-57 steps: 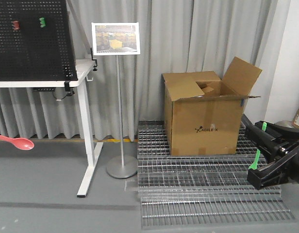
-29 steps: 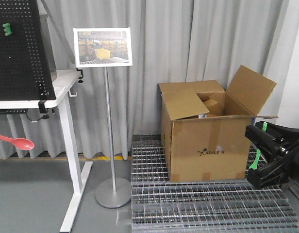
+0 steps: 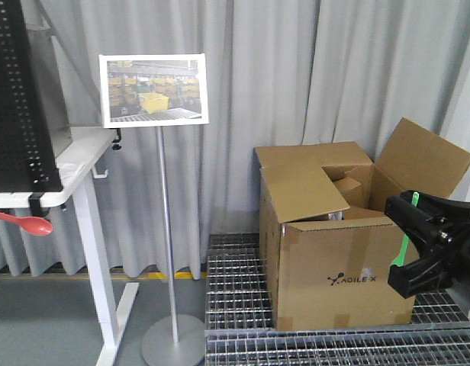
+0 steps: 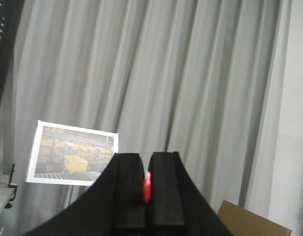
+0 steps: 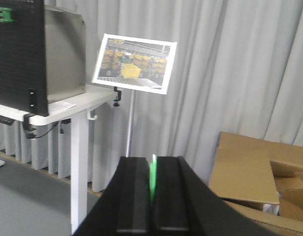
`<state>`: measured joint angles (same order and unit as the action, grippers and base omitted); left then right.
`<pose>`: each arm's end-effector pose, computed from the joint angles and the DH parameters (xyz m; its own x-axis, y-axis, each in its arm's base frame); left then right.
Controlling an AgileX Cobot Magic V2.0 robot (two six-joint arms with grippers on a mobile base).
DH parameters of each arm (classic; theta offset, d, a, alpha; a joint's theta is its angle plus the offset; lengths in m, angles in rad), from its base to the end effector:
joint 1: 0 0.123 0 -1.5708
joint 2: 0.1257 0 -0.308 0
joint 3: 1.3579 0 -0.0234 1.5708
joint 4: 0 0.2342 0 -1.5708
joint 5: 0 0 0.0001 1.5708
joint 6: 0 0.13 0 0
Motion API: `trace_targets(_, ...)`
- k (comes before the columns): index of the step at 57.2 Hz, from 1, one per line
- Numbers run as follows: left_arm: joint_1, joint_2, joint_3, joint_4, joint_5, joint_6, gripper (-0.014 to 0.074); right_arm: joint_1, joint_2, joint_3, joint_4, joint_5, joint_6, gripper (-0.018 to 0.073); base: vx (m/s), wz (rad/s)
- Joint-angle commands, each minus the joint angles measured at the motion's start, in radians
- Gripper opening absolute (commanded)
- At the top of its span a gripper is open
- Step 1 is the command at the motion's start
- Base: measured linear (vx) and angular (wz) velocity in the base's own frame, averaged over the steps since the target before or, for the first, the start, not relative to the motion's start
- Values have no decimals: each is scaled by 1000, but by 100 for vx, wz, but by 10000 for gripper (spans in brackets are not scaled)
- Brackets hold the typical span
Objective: Sort red and green spoons into left cabinet
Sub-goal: 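Drive the base to the white cabinet holding both spoons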
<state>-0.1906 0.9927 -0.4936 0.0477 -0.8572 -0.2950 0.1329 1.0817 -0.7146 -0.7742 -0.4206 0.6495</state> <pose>0.2020 -0.0438 0.3835 0.3501 -0.3329 -0.8755 0.3238 0.9201 -0.2204 0.2395 0.0694 0.3723 0.0617 -0.0683 -0.9958 -0.4062 0.9096 -0.0875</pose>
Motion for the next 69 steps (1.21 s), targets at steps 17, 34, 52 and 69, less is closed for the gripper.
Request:
trace_targets(17, -9, -7, -28, -7, -69, 2, 2, -2, -18, -27, 17, -59, -3, -1, 26, -27)
trace_targets(34, -9, -7, -28, -7, -69, 2, 2, -2, -18, -27, 17, -59, -3, -1, 15, -59)
trace_targets(52, -9, -7, -28, -7, -69, 2, 2, -2, -18, -27, 17, -59, -3, -1, 14, -65)
trace_targets(69, -9, -7, -28, -7, -69, 2, 2, -2, -18, -27, 17, -59, -3, -1, 16, -62)
